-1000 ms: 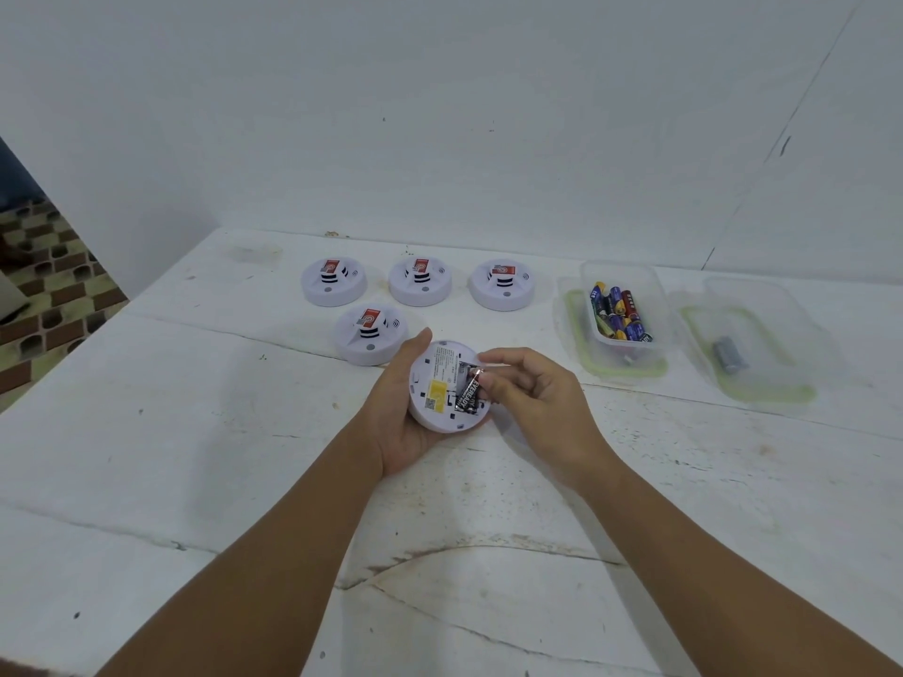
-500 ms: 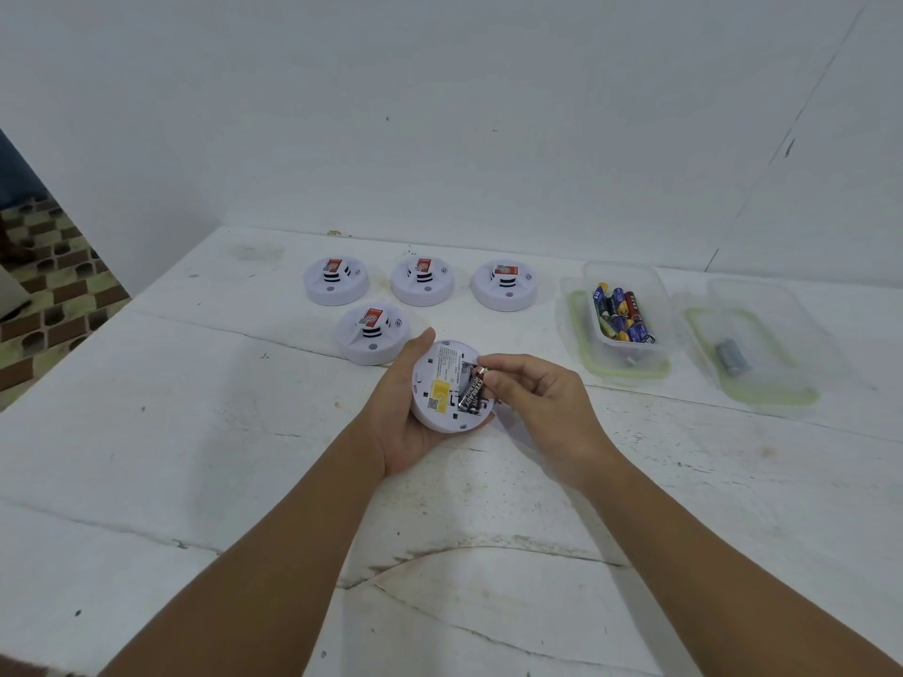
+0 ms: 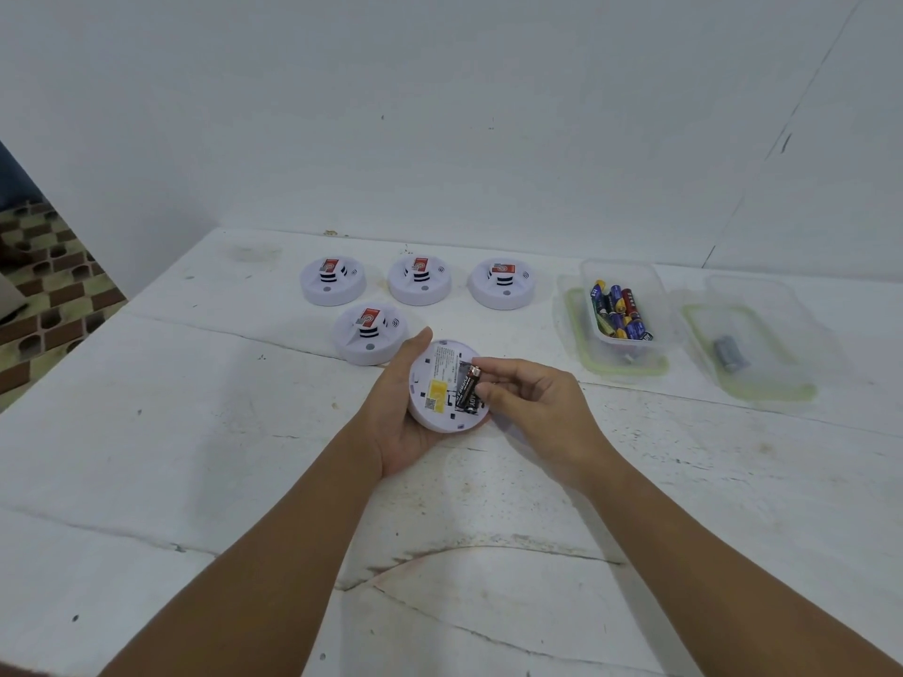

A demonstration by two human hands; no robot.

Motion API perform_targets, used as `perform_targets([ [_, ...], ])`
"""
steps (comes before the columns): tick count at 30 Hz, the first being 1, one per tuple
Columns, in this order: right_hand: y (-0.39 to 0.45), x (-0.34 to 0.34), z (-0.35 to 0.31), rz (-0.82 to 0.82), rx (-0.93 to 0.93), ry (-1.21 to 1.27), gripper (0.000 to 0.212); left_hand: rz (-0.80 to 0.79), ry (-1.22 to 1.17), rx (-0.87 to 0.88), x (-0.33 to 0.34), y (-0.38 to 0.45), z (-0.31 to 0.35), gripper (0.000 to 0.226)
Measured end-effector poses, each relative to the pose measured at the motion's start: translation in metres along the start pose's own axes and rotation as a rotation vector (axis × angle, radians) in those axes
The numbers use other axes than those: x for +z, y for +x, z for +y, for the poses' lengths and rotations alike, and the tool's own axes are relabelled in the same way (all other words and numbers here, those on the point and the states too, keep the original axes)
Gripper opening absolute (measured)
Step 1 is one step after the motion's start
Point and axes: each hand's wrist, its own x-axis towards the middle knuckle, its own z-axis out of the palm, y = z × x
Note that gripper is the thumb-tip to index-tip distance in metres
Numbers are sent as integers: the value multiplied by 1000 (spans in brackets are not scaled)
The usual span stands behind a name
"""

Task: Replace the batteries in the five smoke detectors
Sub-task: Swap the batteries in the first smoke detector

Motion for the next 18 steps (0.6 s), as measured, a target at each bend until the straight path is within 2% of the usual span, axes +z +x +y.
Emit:
perform_targets([
  [6, 2, 3, 0, -8, 9, 94, 26, 10, 10, 12, 2, -2, 0, 55],
  [18, 1, 4, -4, 31, -83, -160, 12, 12, 12, 18, 3, -4, 0, 55],
])
